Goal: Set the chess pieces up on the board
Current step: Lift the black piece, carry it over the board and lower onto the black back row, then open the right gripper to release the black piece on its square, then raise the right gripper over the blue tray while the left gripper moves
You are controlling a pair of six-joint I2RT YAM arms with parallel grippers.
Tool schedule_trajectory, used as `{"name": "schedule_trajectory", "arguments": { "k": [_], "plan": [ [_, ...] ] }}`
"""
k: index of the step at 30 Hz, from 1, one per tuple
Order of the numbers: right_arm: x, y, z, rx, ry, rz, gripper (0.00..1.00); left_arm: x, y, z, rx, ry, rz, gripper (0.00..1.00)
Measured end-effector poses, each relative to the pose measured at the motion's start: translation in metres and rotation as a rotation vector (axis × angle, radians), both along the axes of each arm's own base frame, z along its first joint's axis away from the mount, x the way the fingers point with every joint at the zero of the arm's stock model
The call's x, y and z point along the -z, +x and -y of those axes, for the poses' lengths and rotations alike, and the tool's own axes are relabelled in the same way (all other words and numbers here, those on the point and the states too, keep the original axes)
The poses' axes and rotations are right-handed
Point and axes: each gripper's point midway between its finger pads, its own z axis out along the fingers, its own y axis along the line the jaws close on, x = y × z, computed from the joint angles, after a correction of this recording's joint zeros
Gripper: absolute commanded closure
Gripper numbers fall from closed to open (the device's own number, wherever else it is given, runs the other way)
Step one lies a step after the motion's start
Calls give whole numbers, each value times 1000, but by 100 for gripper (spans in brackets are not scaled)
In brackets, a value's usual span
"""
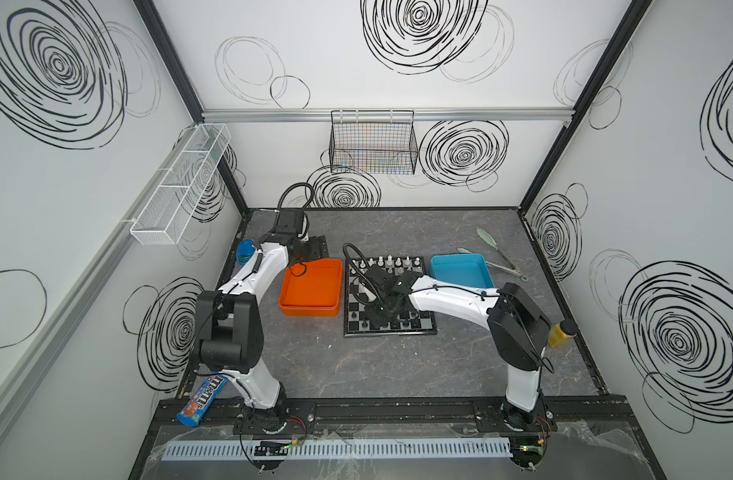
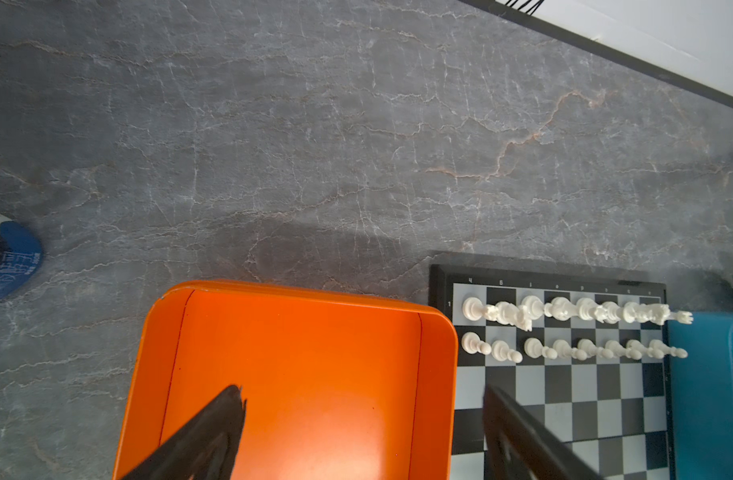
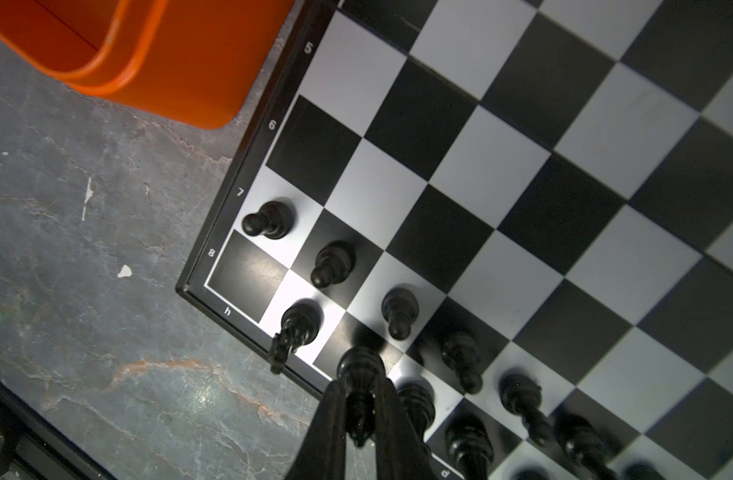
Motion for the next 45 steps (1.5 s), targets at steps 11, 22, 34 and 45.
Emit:
{"name": "schedule_trajectory", "arguments": {
  "k": [11, 22, 34, 45],
  "plan": [
    [5, -1, 0, -1, -7, -8, 80, 0, 0, 0, 0, 0, 0, 7],
    [5, -1, 0, -1, -6, -9, 78, 0, 0, 0, 1, 0, 0, 7],
    [5, -3, -1, -5, -2, -15, 76, 1, 0, 0, 0, 0, -3, 7],
    [3, -5, -3, -4, 1, -16, 72, 3, 0, 0, 1, 1, -7, 7]
  ]
}}
